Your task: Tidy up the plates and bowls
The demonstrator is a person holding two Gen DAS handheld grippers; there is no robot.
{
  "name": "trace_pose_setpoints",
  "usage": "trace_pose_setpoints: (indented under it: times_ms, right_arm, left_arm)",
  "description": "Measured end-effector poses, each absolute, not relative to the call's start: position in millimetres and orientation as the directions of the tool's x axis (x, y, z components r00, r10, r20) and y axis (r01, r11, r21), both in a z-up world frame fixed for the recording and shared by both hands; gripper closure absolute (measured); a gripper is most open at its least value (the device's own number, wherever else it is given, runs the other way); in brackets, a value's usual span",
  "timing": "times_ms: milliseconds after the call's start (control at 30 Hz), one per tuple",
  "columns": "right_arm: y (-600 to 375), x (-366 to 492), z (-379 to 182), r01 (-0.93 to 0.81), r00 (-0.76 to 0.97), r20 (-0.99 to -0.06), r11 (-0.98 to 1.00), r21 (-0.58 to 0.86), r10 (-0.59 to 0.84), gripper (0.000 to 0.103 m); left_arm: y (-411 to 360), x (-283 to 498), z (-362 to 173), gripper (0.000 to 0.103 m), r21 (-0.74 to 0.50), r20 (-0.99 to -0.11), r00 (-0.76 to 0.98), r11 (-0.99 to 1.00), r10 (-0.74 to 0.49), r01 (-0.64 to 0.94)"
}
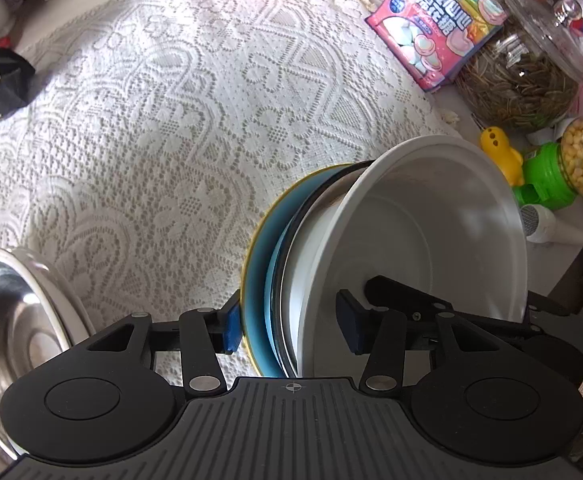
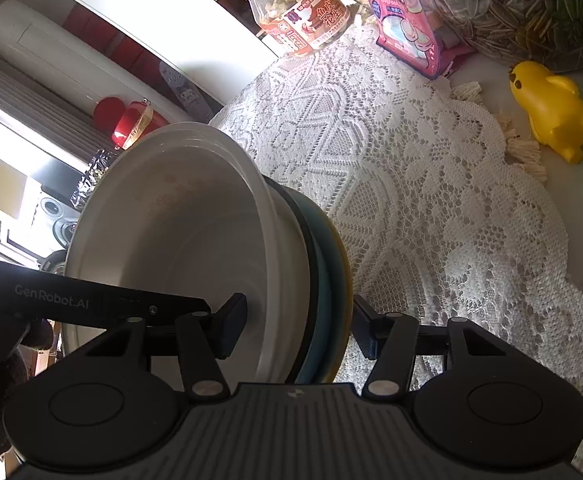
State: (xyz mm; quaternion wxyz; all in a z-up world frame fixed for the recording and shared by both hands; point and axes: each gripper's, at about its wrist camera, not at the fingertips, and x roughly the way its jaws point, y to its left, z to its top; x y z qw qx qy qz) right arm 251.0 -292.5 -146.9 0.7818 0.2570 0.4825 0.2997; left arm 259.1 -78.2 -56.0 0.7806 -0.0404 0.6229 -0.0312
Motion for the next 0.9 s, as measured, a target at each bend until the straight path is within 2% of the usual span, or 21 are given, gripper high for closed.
trace_pose_setpoints:
  times_ms: [100,200,267,367,700,900]
  right_arm:
    - [-294,250,-147,-0.224,0.362,-0.593,0.684,0.694,0.719,0.05]
    - [-293,249,-146,-0.225,0.364,-0.591,0.684,0.694,0.72,0.05]
    - [-291,249,-146,-0.231,0.361,-0.585,0.677,0.699,0.726,0.054]
    - [-291,250,-147,-0.217,0.353,-0.577,0.664,0.715,0.737,0.055]
    - [-299,253,-157,-0.134,0.322,-0.551,0.614,0.778,0.77,0.056]
    - [-297,253,-155,-0.135,0.322,-0.558,0.621,0.772,0.765,0.055]
  left_arm:
    - [-85,259,-58,0.05,-0.051,-0.972,0.228,0.998,-0.055,0.022]
    - [-86,261,-59,0.049,-0.046,-0.973,0.226,0.998,-0.053,0.034]
    - [-85,261,-61,0.046,-0.047,-0.974,0.222,0.998,-0.055,0.044]
    - [-80,261,-65,0.044,-0.073,-0.974,0.212,0.996,-0.08,0.042]
    - [-91,258,-61,0.043,-0.023,-0.97,0.24,0.995,-0.047,0.1]
    - [-88,261,-63,0.043,-0.038,-0.97,0.238,0.995,-0.059,0.092]
